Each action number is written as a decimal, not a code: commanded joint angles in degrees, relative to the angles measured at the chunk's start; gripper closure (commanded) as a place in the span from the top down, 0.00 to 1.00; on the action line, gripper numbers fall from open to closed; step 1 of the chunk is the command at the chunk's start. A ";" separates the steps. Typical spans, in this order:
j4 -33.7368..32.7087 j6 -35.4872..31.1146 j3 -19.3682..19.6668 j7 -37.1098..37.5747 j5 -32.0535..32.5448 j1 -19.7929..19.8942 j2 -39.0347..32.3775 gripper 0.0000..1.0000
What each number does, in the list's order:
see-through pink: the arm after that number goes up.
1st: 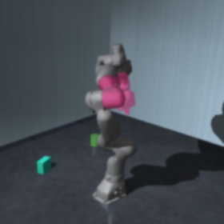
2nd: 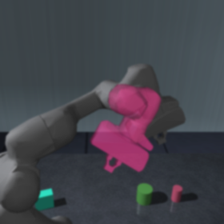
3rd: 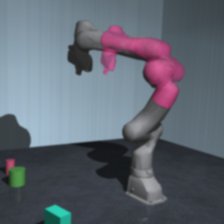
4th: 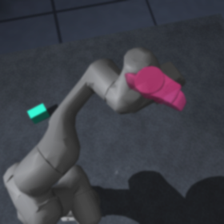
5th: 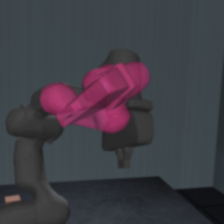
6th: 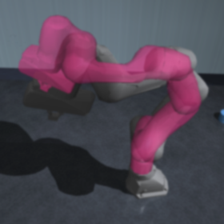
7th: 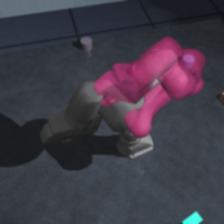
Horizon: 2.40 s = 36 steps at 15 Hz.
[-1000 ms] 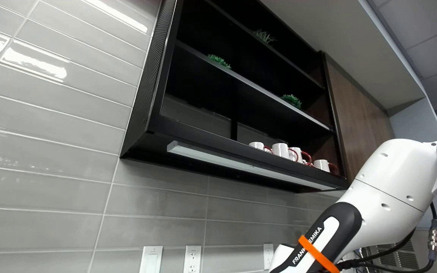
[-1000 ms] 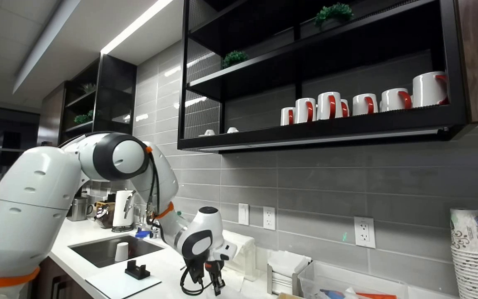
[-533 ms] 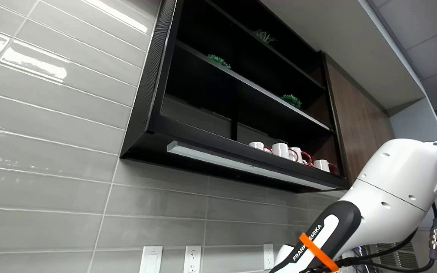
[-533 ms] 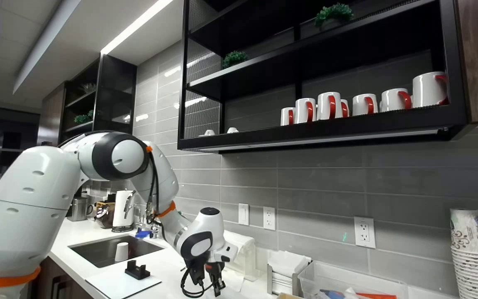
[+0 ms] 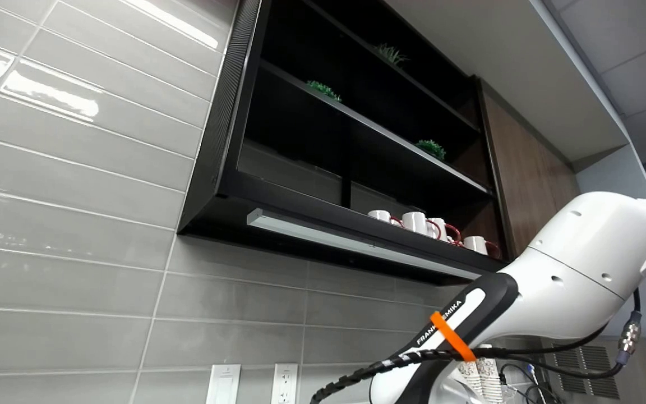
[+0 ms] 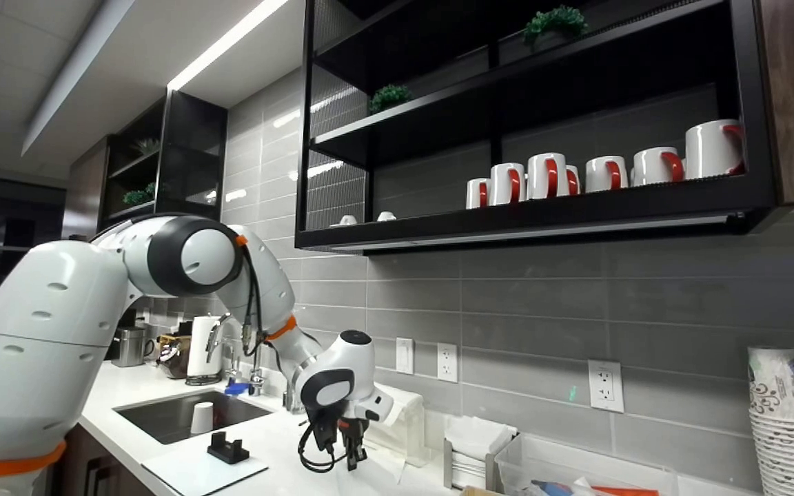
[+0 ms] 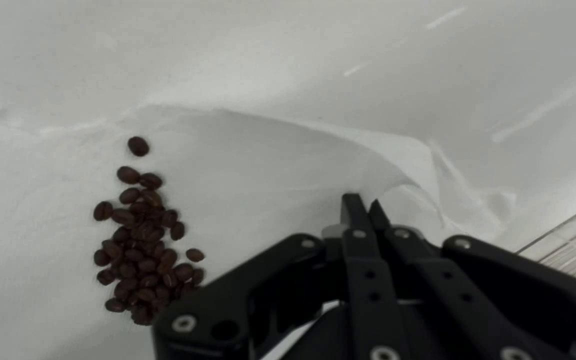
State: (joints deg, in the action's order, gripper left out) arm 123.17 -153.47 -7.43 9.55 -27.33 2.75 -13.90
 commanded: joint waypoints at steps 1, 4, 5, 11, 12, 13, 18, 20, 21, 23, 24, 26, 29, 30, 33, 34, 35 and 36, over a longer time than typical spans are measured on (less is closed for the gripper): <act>-0.81 4.77 -0.04 -3.81 -7.39 1.73 0.86 0.00; -0.28 6.16 0.26 -8.95 -16.45 3.67 0.96 0.00; 0.33 6.56 0.39 -11.53 -20.35 4.44 1.14 0.00; 4.32 9.73 4.05 -27.88 -43.78 6.80 3.23 0.00; 5.26 10.23 5.11 -30.06 -46.11 6.92 3.62 0.00; 6.15 10.56 6.27 -31.54 -47.55 6.85 3.88 0.00; 9.91 11.97 10.99 -36.15 -49.86 7.01 5.16 0.00; 10.64 12.80 12.30 -37.96 -50.90 7.41 4.92 0.00; 10.98 13.01 12.87 -38.65 -51.22 7.52 4.83 0.00; 11.57 12.91 13.84 -40.15 -51.88 7.70 4.92 0.00; 11.86 11.47 14.16 -41.05 -52.28 7.49 4.90 0.00; 12.48 8.84 14.71 -41.29 -51.43 6.90 5.10 0.00; 13.26 5.47 14.63 -40.25 -50.08 6.14 5.76 0.00; 13.13 4.46 14.52 -39.22 -49.44 5.83 5.26 0.00; 11.86 5.75 14.30 -39.91 -49.83 6.45 4.13 0.01; 11.91 5.58 14.30 -39.91 -49.82 6.36 4.13 0.01; 11.91 5.51 14.30 -39.91 -49.82 6.34 4.13 0.01; 11.91 5.48 14.30 -39.91 -49.82 6.34 4.13 0.01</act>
State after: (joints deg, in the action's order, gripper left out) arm 135.08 -147.99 6.87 -30.37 -77.15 9.09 -9.77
